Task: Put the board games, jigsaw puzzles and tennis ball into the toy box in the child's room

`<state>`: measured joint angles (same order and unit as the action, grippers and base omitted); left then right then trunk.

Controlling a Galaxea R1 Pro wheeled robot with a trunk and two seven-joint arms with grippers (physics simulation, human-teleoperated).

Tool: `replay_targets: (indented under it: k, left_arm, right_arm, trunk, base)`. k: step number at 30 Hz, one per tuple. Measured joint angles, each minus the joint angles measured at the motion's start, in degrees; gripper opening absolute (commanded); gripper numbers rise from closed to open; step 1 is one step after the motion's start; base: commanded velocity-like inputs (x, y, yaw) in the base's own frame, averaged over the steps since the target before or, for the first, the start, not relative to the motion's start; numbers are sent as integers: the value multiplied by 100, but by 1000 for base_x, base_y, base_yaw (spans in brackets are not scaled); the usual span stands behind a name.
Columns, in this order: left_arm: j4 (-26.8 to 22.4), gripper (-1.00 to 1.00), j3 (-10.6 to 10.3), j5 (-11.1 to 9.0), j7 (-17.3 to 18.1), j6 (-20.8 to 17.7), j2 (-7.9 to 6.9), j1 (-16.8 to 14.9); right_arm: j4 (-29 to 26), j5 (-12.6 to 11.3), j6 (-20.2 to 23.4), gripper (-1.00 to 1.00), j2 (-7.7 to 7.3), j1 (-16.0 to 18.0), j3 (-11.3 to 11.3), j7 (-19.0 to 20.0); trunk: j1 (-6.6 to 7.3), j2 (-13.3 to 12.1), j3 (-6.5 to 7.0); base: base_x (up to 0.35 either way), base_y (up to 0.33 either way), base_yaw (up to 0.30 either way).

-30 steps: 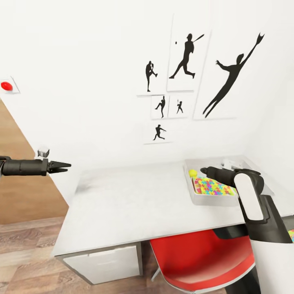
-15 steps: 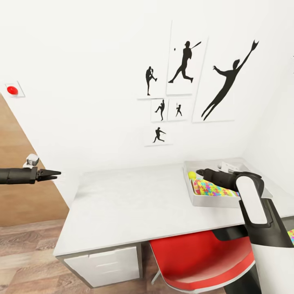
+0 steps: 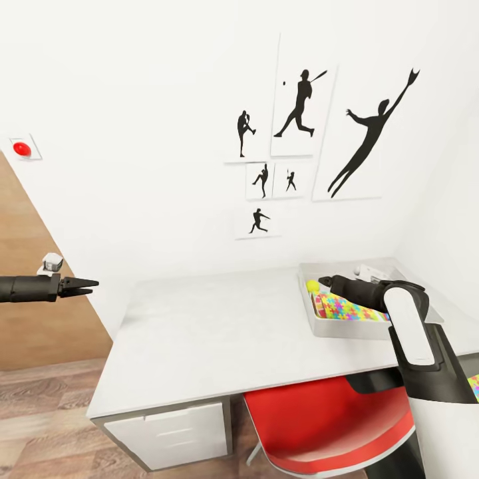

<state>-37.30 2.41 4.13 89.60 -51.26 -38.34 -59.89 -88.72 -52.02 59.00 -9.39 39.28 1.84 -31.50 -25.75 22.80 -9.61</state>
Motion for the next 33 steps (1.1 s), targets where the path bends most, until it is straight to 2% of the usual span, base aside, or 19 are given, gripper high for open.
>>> replay_targets:
  k: [13,23,29,33]
  left_arm:
    - [29,100,-12,4,0,6,3,0]
    - [245,100,-8,4,0,14,0,13]
    - [421,100,-3,0,0,344,1,16]
    - [456,100,-9,6,0,419,1,16]
  right_arm:
    - [16,-3,-7,100,2,-32,-8,8]
    - [18,6,-9,100,1,-156,-1,16]
    - [24,4,-13,100,4,-164,1,17]
    - [25,6,-16,100,5,-165,3,17]
  trunk:
    - [0,0,112]
    - [-1,0,205]
    - [0,-1,259]
    - [-1,-1,290]
  base:
    - [-8,0,0]
    - [-168,0,0]
    - [-30,0,-107]
    - [-78,28,-195]
